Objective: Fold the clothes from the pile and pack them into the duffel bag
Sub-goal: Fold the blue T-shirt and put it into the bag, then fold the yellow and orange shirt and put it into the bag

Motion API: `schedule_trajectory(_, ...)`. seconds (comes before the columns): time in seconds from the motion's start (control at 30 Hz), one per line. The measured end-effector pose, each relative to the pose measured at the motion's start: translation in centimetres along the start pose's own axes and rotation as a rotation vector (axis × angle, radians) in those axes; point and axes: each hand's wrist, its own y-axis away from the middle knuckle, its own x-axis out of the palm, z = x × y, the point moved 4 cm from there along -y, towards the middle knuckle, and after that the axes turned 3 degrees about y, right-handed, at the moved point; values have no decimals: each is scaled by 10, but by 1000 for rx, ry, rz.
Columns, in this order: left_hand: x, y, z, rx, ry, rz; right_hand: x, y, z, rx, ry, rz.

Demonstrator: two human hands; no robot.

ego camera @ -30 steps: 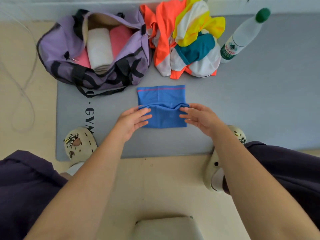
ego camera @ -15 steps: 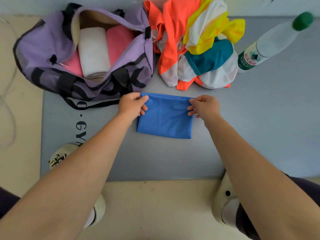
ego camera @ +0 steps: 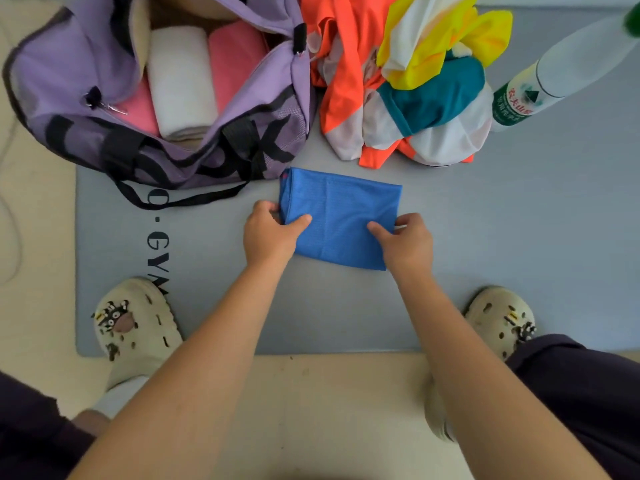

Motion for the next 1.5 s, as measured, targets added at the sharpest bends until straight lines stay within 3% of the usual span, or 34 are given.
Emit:
schedule_trajectory(0.1,1,-7,-3,-115,-49,-26,4,4,-4,57,11,-10)
schedule_trajectory(0.27,5,-8,-3,-189,-151,126,1,4,0,80,63,113)
schedule_trajectory(0.43,2,19,14,-188,205,149,-11,20,-12,121,-204,135)
schedule_trajectory(0.57,-1,40,35,-352,585,387,-6,41,-22,311,-567,381)
schedule_trajectory(0.67,-13,43,35,-406,662,552,-13,47,-5,366,-659,653)
schedule_trajectory(0.73,-33,36,22,-341,678,604,-22,49,16,325,-704,808)
schedule_trajectory(0.83,-81,14,-18,-127,776,583,-35,47,71,123,-804,895)
schedule_trajectory(1.0,-181,-34,-86,203,809,326,-26,41,213,-279,-825,830)
schedule_trajectory(1.13,-220,-91,-96,226,828,80,3,32,304,-484,-610,554)
schedule_trajectory(1.23,-213,-126,-93,187,831,123,33,22,334,-548,-408,404)
schedule_trajectory(1.4,-190,-161,-51,38,574,218,80,-1,318,-456,-32,472)
schedule_trajectory(1.5,-195,-180,-42,80,489,140,87,-13,319,-498,16,346)
